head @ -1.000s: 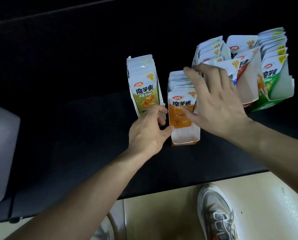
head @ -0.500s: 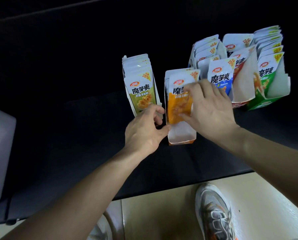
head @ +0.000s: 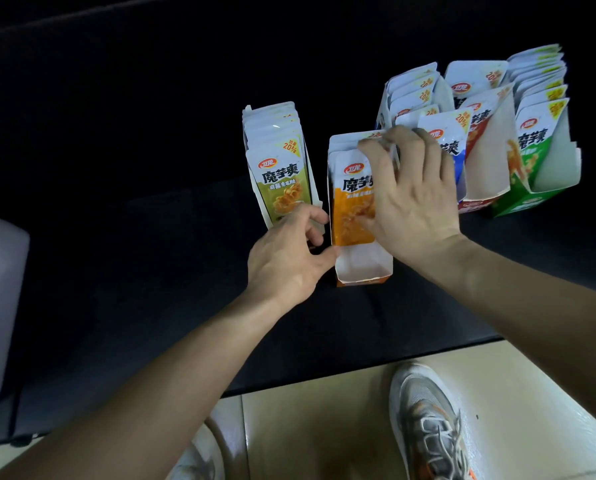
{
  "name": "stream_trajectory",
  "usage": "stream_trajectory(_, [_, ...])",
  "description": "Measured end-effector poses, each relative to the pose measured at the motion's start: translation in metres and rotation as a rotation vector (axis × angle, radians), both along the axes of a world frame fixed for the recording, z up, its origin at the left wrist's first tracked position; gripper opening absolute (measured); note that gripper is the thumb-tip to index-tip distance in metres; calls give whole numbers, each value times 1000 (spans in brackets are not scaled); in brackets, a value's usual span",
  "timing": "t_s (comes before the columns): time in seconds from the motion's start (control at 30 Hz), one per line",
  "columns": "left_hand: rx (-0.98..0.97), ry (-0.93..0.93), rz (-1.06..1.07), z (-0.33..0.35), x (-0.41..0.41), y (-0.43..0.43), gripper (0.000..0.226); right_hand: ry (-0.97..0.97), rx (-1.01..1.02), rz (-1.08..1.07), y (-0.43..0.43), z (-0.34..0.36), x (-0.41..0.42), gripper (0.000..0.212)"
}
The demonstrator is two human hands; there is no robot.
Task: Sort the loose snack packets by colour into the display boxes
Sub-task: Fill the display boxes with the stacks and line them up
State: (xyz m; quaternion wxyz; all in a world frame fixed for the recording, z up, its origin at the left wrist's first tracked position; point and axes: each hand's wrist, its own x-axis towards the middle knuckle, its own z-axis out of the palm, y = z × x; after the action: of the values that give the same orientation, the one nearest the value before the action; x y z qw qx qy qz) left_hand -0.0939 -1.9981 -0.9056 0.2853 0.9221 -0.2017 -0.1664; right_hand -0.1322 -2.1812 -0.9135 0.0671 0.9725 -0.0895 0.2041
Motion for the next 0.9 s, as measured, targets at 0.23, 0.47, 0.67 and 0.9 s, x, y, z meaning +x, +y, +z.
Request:
stream_trajectory(0.23, [-4, -12, 4, 1, 0, 0, 37, 193, 71, -50, 4, 6, 8, 118])
stream_trajectory(0.47, [-9, -10, 13, 0, 1, 0, 37, 203, 172, -6, 1, 6, -5, 123])
stream_trajectory(0.67, [-11, -30, 3, -1, -1, 0, 37, 133, 318, -3, 2, 7, -24, 105])
stream_trajectory(0.9, [-233, -88, 78, -1, 11, 23, 22, 245, 663, -57, 11, 3, -60, 80])
